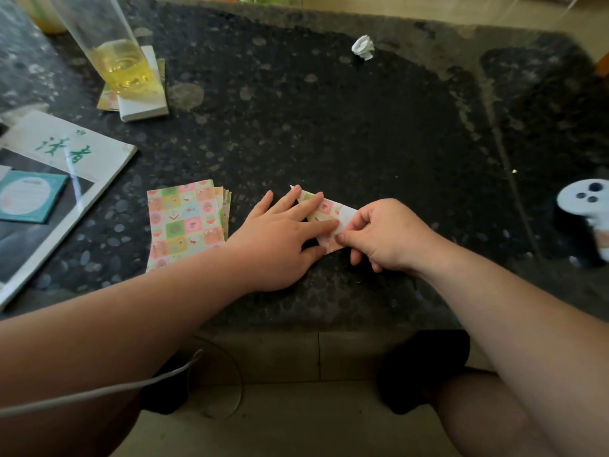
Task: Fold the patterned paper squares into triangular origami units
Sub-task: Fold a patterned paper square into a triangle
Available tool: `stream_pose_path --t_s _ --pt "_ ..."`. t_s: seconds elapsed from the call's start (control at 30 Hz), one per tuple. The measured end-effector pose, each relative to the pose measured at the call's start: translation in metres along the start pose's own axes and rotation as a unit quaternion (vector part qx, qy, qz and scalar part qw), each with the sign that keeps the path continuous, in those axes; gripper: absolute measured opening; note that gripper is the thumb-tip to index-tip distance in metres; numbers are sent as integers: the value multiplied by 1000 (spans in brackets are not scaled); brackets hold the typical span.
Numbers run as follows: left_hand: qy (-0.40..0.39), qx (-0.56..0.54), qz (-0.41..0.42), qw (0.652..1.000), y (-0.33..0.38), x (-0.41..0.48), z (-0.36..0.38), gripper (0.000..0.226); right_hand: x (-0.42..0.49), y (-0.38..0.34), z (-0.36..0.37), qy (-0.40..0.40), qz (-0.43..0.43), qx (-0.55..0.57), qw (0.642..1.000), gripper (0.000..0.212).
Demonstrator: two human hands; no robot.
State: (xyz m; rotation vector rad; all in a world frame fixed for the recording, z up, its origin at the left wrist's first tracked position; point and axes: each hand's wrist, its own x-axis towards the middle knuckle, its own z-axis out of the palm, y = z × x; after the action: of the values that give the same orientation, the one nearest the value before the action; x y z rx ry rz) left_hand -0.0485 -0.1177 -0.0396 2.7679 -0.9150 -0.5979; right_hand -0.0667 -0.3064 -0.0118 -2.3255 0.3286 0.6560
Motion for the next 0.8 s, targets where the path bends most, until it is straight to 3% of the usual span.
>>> stream_pose_path --t_s 0.27,0.8 --pt "16 -51 -8 999 1 0 1 48 0 2 2 14 -9 -17 1000 21" --pt "38 -45 -10 998 2 1 4 52 -2 -2 1 12 -2 -19 1000 21"
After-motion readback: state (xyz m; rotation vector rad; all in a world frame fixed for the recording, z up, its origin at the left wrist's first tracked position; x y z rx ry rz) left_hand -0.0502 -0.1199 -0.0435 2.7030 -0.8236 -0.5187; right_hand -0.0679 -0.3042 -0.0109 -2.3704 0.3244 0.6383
